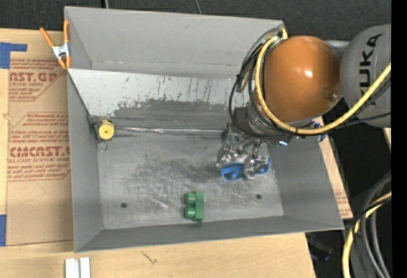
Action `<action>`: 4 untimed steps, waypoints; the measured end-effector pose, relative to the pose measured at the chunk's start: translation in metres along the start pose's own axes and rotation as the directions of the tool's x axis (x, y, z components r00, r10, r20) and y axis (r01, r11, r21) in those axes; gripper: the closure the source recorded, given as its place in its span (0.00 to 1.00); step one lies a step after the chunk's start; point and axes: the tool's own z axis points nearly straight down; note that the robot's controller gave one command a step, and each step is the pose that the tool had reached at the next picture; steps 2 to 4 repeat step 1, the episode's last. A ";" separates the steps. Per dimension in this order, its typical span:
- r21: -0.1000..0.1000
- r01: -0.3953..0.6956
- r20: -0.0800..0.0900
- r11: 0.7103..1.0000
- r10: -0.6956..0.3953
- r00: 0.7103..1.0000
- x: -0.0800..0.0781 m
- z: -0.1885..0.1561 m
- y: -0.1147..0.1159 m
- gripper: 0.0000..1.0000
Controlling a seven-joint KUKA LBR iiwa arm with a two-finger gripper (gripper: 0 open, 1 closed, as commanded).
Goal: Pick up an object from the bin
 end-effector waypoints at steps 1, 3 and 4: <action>0.012 0.002 0.002 1.000 -0.002 1.000 0.003 -0.081 0.004 1.00; 0.012 0.002 0.002 1.000 -0.002 1.000 0.003 -0.081 0.004 1.00; 0.012 0.002 0.002 1.000 -0.002 1.000 0.003 -0.081 0.004 1.00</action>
Offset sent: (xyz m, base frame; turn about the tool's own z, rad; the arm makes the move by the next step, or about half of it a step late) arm -0.0063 -0.0031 0.0769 -0.0036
